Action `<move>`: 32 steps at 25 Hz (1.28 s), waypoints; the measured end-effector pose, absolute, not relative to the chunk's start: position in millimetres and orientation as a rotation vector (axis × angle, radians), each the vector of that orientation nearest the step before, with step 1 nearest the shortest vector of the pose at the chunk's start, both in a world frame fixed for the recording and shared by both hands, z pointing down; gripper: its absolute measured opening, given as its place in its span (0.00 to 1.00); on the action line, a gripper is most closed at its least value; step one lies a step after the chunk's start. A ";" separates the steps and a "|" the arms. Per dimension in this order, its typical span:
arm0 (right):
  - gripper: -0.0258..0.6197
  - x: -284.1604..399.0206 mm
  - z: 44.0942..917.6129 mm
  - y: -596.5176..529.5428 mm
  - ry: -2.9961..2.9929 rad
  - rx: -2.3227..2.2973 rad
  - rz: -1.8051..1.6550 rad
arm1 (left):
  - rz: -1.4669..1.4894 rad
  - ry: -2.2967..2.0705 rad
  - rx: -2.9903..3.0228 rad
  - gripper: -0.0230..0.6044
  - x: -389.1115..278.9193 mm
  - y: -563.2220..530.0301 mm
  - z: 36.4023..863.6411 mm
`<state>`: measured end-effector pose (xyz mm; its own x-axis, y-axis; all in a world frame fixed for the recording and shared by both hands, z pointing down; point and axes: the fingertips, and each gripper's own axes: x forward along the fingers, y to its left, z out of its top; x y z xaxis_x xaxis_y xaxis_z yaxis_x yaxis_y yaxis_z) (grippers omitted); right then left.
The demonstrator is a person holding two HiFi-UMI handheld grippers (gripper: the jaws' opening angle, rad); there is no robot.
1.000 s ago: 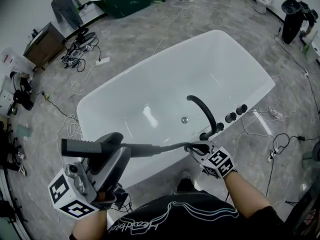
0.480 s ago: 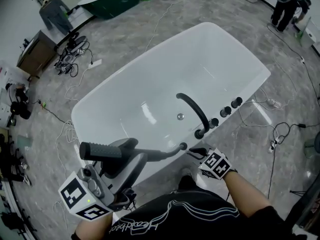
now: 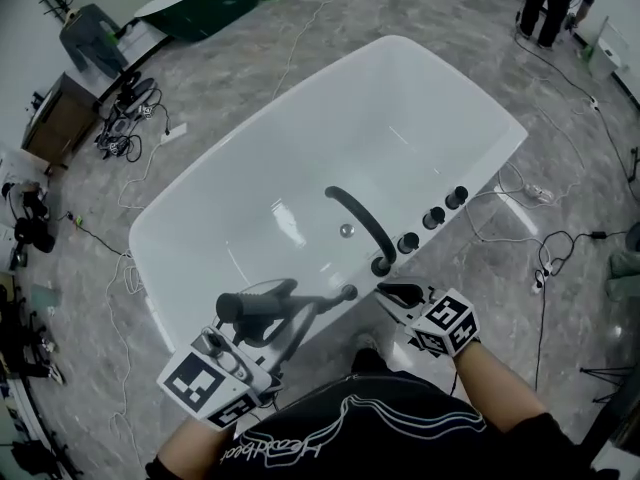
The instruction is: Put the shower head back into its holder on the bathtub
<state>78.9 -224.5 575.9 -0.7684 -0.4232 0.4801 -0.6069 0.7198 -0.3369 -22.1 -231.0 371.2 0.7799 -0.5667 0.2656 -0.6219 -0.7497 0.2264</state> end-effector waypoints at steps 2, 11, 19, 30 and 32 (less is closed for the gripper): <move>0.11 85.8 567.0 -223.2 -2.583 0.805 0.706 | 0.318 -0.929 2.679 0.24 -14.3 -230.2 389.2; 0.10 110.5 557.2 -199.1 -2.589 0.822 0.751 | 0.516 -0.976 2.666 0.24 11.3 -226.6 497.4; 0.10 120.6 572.7 -183.7 -2.552 0.845 0.806 | 0.590 -1.042 2.604 0.24 22.5 -231.9 576.2; 0.10 128.1 600.7 -170.6 -2.491 0.857 0.853 | 0.629 -1.165 2.560 0.24 35.1 -245.9 663.7; 0.10 131.3 603.7 -167.0 -2.480 0.865 0.866 | 0.649 -1.159 2.578 0.24 40.8 -247.3 674.0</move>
<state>131.3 -167.0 603.7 -0.7412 -0.4268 0.5182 -0.6565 0.6219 -0.4269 40.8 -247.3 674.0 0.5864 -0.6468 0.4876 -0.7537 -0.6563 0.0358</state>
